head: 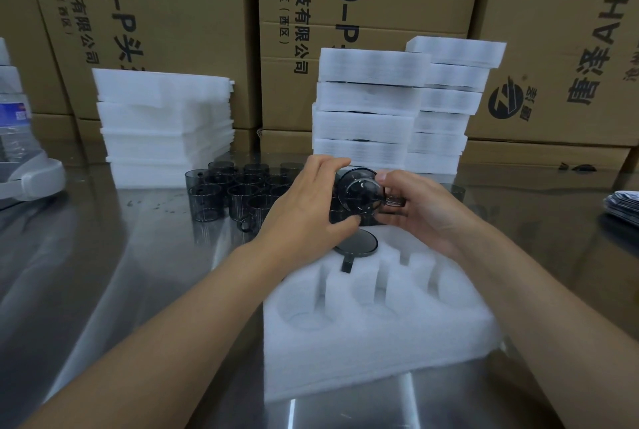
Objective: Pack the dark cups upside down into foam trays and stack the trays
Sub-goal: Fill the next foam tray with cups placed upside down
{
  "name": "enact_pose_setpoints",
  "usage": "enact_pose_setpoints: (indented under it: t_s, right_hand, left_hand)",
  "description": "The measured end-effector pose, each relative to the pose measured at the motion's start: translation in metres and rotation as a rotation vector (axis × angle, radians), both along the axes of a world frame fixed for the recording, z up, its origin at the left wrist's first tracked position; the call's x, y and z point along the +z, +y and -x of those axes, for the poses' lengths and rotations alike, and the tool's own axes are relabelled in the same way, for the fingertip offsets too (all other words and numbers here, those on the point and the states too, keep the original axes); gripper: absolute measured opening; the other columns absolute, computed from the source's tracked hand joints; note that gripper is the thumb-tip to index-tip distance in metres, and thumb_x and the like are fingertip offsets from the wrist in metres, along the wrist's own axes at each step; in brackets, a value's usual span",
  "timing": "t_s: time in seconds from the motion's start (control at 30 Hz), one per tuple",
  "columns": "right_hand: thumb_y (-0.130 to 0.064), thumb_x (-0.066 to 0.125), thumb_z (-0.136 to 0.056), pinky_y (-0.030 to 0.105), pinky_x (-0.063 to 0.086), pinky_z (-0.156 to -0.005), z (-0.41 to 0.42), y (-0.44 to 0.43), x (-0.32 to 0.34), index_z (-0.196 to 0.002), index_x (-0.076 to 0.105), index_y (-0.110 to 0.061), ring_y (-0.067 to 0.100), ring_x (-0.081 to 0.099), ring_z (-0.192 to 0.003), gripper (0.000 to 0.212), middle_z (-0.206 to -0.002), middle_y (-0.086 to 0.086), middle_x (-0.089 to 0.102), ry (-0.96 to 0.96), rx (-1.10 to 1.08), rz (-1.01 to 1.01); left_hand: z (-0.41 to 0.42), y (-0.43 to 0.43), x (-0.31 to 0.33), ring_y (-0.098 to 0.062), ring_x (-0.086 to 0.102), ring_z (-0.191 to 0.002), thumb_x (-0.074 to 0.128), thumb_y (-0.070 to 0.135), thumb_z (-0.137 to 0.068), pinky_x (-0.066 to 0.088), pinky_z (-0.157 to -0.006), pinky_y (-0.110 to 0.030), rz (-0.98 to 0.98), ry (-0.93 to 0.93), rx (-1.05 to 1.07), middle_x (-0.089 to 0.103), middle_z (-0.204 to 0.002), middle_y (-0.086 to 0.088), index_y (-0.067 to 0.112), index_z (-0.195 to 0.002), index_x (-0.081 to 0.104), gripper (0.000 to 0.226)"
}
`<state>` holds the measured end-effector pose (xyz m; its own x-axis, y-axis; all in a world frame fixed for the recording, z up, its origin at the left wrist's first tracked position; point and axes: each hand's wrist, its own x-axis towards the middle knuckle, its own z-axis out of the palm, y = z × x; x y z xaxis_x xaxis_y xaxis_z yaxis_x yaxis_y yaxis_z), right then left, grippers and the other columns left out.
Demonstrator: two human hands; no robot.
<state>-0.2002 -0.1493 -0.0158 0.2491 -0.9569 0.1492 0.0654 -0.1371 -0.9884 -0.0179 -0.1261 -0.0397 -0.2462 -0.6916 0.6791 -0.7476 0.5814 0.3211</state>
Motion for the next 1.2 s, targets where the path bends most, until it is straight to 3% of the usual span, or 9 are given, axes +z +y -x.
enact_pose_setpoints:
  t_s: [0.1, 0.27, 0.47, 0.7, 0.83, 0.97, 1.1, 1.2]
  right_hand:
    - [-0.020, 0.064, -0.087, 0.025, 0.051, -0.067, 0.001, -0.001, 0.001, -0.105, 0.066, -0.014, 0.012, 0.063, -0.069, 0.019, -0.093, 0.007, 0.057, -0.017, 0.003, 0.008]
    - [-0.023, 0.066, -0.067, 0.030, 0.051, -0.080, 0.001, -0.001, 0.001, -0.120, 0.063, -0.012, 0.017, 0.064, -0.082, 0.054, -0.098, 0.004, 0.068, -0.031, 0.041, 0.002]
    - [-0.018, 0.063, -0.064, 0.030, 0.052, -0.077, 0.000, -0.001, 0.001, -0.109, 0.064, -0.019, 0.016, 0.063, -0.078, 0.045, -0.086, -0.001, 0.070, -0.061, 0.074, 0.008]
    - [-0.017, 0.063, -0.064, 0.029, 0.052, -0.076, 0.001, -0.004, -0.001, -0.114, 0.062, -0.017, 0.017, 0.062, -0.079, 0.050, -0.087, 0.000, 0.070, -0.068, 0.094, 0.012]
    - [-0.015, 0.064, -0.063, 0.026, 0.054, -0.068, 0.002, -0.002, 0.002, -0.111, 0.063, -0.018, 0.019, 0.057, -0.081, 0.048, -0.091, 0.005, 0.064, -0.006, 0.090, 0.011]
    - [-0.018, 0.069, -0.066, 0.023, 0.052, -0.061, 0.015, -0.002, 0.009, -0.117, 0.062, -0.029, 0.015, 0.064, -0.069, 0.053, -0.092, 0.003, 0.071, 0.099, 0.147, 0.051]
    - [-0.015, 0.072, -0.070, 0.030, 0.055, -0.072, 0.035, -0.003, 0.012, -0.124, 0.060, -0.039, 0.023, 0.068, -0.081, 0.060, -0.114, 0.000, 0.067, 0.197, 0.332, 0.014]
    - [-0.013, 0.074, -0.072, 0.030, 0.055, -0.075, 0.036, -0.004, 0.009, -0.118, 0.066, -0.028, 0.025, 0.069, -0.094, 0.050, -0.113, 0.004, 0.068, 0.263, 0.381, 0.037]
  left_hand:
    - [0.000, -0.002, -0.001, -0.004, 0.043, -0.112, 0.068, 0.032, -0.083, 0.040, -0.081, -0.023, 0.020, 0.013, 0.000, 0.037, -0.129, 0.013, 0.026, -0.142, 0.031, 0.070]
    - [0.000, -0.003, -0.003, -0.006, 0.043, -0.115, 0.068, 0.029, -0.086, 0.036, -0.087, -0.022, 0.005, 0.026, 0.009, 0.045, -0.130, 0.011, 0.029, -0.143, 0.030, 0.069]
    - [0.000, -0.001, 0.000, -0.011, 0.045, -0.117, 0.068, 0.023, -0.086, 0.043, -0.094, -0.032, -0.002, 0.023, -0.012, 0.045, -0.127, 0.007, 0.026, -0.142, 0.034, 0.065]
    - [0.000, 0.001, 0.001, -0.012, 0.045, -0.117, 0.067, 0.022, -0.087, 0.045, -0.093, -0.037, -0.001, 0.013, -0.021, 0.045, -0.128, 0.006, 0.026, -0.141, 0.035, 0.063]
    - [-0.001, 0.000, 0.001, -0.011, 0.044, -0.118, 0.067, 0.022, -0.087, 0.045, -0.093, -0.038, -0.011, 0.004, -0.039, 0.044, -0.129, 0.007, 0.026, -0.140, 0.035, 0.062]
    - [0.000, -0.001, 0.001, -0.006, 0.044, -0.117, 0.064, 0.027, -0.089, 0.043, -0.091, -0.032, -0.020, 0.001, -0.065, 0.043, -0.127, 0.012, 0.028, -0.143, 0.031, 0.063]
    - [0.001, -0.002, 0.000, 0.005, 0.041, -0.097, 0.058, 0.033, -0.093, 0.042, -0.079, -0.025, -0.030, 0.013, -0.068, 0.038, -0.112, 0.025, 0.033, -0.144, 0.030, 0.058]
    - [0.001, -0.002, 0.000, 0.006, 0.042, -0.096, 0.058, 0.035, -0.092, 0.041, -0.077, -0.024, -0.048, -0.004, -0.078, 0.038, -0.112, 0.026, 0.036, -0.142, 0.032, 0.056]
